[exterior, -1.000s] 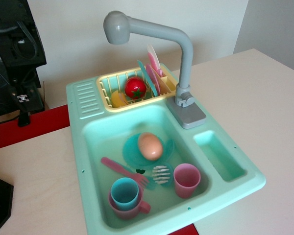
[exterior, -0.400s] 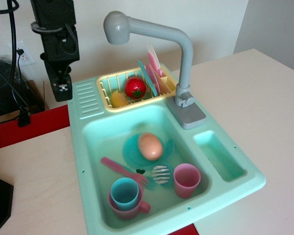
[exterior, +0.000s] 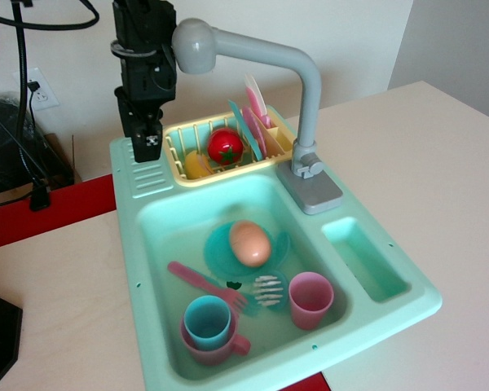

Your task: Turn faucet front to right

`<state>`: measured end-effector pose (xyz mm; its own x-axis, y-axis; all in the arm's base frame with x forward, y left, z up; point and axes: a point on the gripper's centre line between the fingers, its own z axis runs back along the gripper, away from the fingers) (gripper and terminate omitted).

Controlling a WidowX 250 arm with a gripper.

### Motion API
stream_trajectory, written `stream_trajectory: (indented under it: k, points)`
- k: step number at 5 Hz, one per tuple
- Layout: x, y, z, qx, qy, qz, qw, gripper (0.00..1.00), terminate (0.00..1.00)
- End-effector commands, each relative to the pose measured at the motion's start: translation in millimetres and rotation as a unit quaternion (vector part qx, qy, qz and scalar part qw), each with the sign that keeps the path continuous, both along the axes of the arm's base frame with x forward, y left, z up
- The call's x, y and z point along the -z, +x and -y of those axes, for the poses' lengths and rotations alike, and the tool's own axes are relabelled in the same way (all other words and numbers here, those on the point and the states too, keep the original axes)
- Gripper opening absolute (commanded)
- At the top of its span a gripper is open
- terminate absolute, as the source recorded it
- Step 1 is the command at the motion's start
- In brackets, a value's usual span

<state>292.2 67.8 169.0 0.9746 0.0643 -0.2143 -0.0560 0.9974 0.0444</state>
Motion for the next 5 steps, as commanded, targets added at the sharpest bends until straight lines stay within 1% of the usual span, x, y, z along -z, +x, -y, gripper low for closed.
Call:
stream_trajectory:
  k: [1,2,3,4,5]
  points:
    - [-9.5,19.9,15.3,0.027,0.002,0.021,0.9994,1.0,0.0]
    - [-8.0,25.0,32.8,0.044,-0.002,0.02,0.9989,1.0,0.0]
    - [-6.9,22.7,66.0,0.086,-0.007,0.018,0.9961,1.0,0.0]
    - [-4.7,17.6,112.5,0.145,-0.016,0.014,0.9892,1.0,0.0]
    - [-4.5,13.3,146.4,0.246,-0.015,0.004,0.969,1.0,0.0]
